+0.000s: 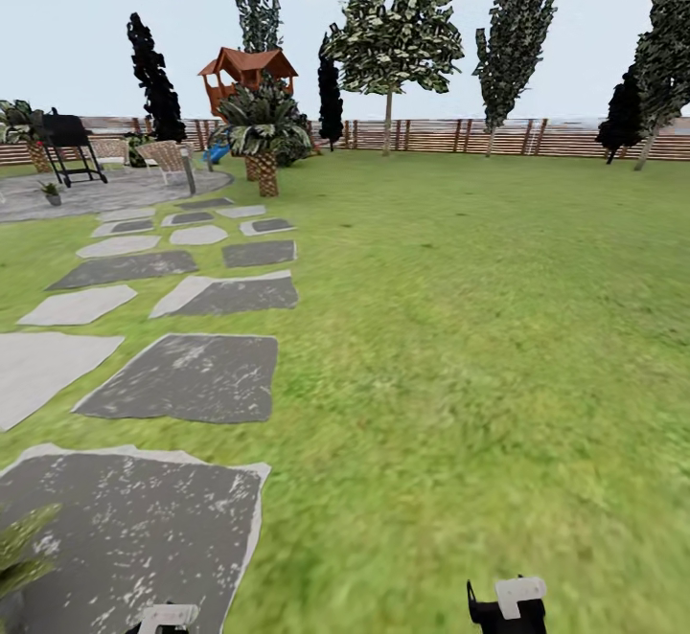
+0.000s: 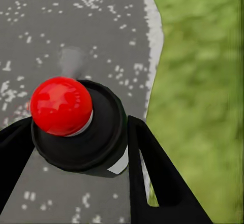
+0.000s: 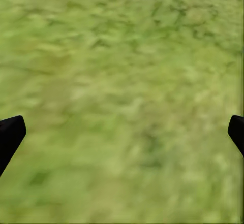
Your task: Pick up the pesticide atomizer in the garden and spray insectifuge to fully cover both potted plants in the garden.
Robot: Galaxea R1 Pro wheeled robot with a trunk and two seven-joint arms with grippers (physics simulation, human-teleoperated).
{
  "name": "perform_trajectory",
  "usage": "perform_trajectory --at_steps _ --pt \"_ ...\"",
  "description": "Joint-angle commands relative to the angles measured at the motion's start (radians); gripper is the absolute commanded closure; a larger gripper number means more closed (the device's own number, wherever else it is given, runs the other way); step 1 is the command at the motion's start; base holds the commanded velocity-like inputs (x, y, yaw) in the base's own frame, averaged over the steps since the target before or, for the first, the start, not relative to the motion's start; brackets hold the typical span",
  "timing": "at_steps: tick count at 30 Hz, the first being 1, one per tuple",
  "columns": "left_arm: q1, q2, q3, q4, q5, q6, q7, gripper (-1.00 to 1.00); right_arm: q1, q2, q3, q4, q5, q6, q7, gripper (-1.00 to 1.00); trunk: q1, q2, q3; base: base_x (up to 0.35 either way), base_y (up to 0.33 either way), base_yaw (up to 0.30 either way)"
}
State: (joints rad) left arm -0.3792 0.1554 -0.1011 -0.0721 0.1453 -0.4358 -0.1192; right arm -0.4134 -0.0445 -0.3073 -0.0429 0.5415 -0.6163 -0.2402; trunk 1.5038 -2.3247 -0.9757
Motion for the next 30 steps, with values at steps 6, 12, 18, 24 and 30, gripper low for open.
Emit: perform_trajectory --at_steps 6,12,18,24,30 --pt "0.002 0.0 -0.008 0.001 0.011 -0.003 -0.003 1.0 -0.001 0.0 -0.003 0.002 0.011 -0.002 -0.007 -1.0 0.0 0.0 -0.001 0.333 -0.029 0.0" --pt "0.002 -0.002 -0.008 0.001 0.01 -0.003 -0.003 1.0 -0.001 0.0 -0.003 0.002 0.012 -0.002 -0.007 -1.0 0.0 0.0 -0.001 0.34 0.03 0.081" --pt "0.002 -0.002 -0.009 0.002 0.008 -0.003 -0.003 1.0 -0.001 0.0 -0.004 0.002 0.011 -0.002 -0.007 -1.0 0.0 0.0 -0.001 0.34 0.074 0.075" --pt "0.002 -0.002 -0.009 0.002 0.006 -0.004 -0.003 1.0 -0.001 0.0 -0.004 0.002 0.012 -0.002 -0.007 -1.0 0.0 0.0 -0.001 0.34 0.009 0.002" --pt "0.002 -0.004 -0.009 0.002 0.005 -0.004 -0.003 1.0 -0.001 0.0 -0.003 0.002 0.012 -0.002 -0.007 -1.0 0.0 0.0 -0.001 0.34 0.0 0.0"
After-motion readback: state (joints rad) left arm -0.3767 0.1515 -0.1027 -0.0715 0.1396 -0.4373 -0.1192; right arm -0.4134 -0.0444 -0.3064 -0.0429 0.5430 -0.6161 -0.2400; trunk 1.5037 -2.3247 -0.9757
